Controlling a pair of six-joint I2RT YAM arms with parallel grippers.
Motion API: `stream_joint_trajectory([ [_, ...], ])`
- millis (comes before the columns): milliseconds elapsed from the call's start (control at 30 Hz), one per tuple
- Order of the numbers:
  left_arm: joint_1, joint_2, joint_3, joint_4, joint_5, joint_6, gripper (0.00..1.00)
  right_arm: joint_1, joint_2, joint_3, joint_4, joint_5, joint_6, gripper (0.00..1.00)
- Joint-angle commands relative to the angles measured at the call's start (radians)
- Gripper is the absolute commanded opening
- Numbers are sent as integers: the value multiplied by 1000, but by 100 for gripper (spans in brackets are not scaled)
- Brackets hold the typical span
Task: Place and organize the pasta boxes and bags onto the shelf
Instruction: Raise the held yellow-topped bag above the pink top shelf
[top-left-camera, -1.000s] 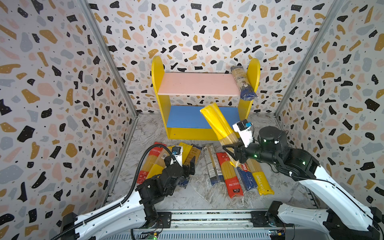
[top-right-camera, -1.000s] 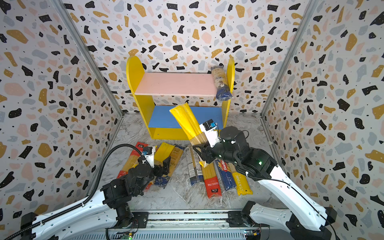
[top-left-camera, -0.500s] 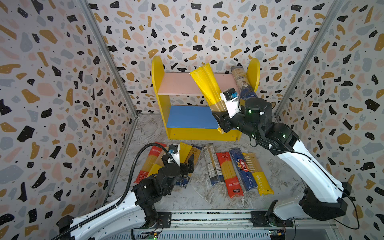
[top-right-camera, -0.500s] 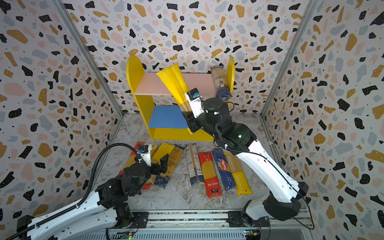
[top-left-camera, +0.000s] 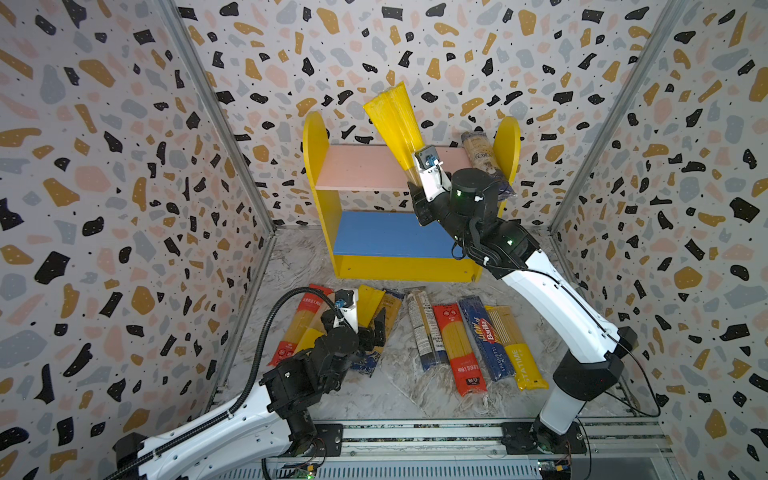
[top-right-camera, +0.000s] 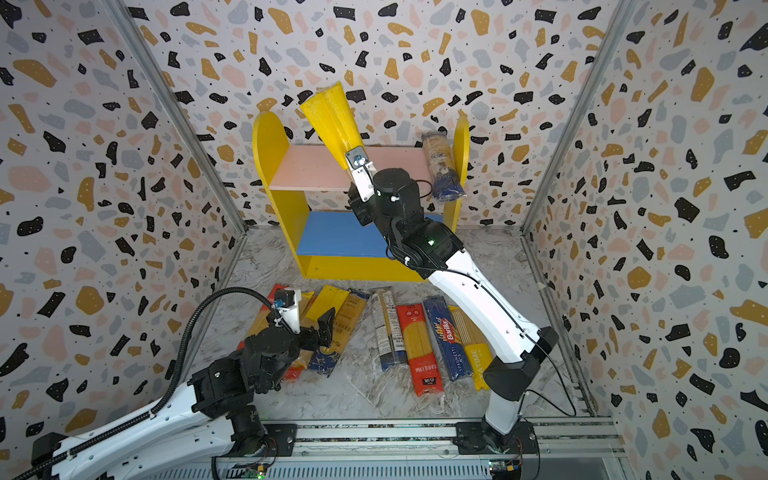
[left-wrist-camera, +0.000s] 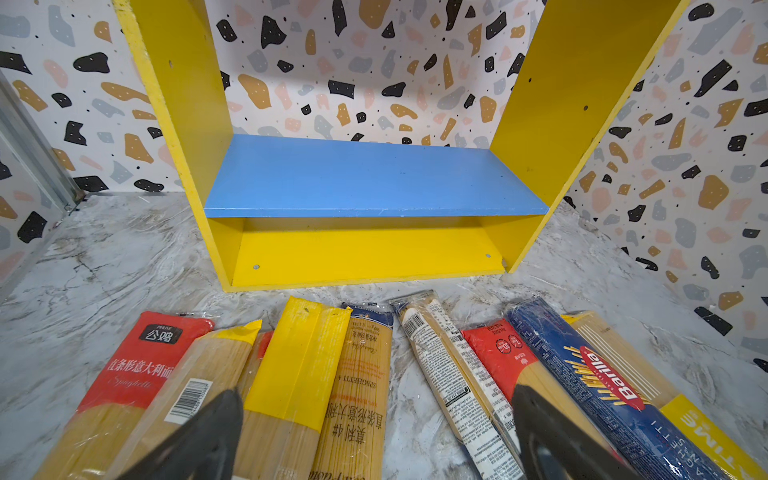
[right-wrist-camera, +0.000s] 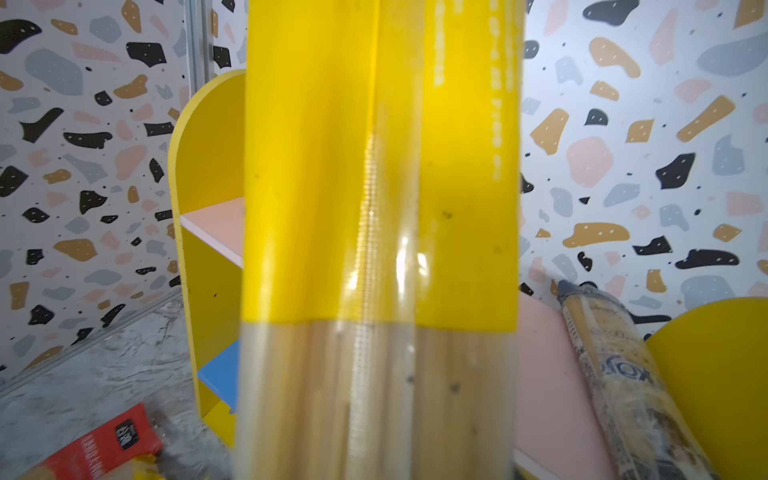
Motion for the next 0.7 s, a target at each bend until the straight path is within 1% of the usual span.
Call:
stream_joint_trajectory([
  [0, -7, -14, -1, 44, -1, 4, 100, -30, -8, 161, 234, 68, -58, 31],
  [67, -6, -25, -8, 48, 0, 2, 99, -61, 55, 272, 206, 74, -59, 31],
  [133, -6, -33, -12, 48, -1, 0, 100, -90, 101, 334, 206, 89, -64, 31],
  [267, -6, -43, -23, 49, -6, 5, 99, -163, 124, 336, 226, 79, -15, 32],
  [400, -6, -37, -25, 55, -11, 12, 100, -229, 134, 330, 174, 17, 80, 32],
  [667, -6, -13, -25, 78, -4, 23, 100, -319, 170, 327, 107, -55, 179, 33],
])
